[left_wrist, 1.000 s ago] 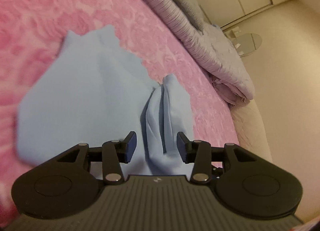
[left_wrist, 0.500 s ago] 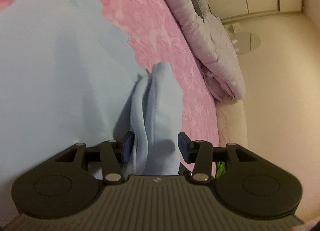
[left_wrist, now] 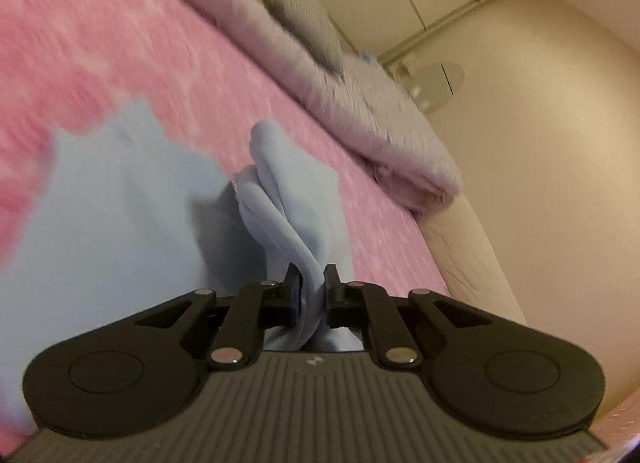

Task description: Fold clothes

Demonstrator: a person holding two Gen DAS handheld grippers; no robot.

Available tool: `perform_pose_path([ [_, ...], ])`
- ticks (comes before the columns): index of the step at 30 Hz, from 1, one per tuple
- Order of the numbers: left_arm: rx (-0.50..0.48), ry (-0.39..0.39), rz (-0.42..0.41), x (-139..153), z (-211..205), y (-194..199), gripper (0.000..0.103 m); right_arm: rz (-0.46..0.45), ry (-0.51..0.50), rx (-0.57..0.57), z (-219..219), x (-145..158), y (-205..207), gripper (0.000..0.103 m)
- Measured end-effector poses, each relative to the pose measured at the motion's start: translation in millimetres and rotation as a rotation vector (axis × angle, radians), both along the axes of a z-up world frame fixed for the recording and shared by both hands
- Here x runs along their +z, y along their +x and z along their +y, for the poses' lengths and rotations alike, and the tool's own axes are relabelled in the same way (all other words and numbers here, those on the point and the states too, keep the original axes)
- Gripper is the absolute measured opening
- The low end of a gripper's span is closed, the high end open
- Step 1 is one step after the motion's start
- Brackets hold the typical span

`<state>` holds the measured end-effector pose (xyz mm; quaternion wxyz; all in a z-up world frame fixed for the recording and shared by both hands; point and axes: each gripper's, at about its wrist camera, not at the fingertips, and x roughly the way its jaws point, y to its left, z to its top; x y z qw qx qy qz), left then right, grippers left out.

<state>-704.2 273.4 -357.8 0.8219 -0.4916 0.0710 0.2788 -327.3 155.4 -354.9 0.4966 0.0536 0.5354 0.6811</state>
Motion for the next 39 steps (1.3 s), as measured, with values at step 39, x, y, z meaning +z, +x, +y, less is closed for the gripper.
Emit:
perform_pose_path([
  [39, 0.213, 0.0, 0.117, -29.0, -17.4, -101.9, 0.026, -0.464, -0.021, 0.059, -5.7, -0.4, -104.3, 0.043],
])
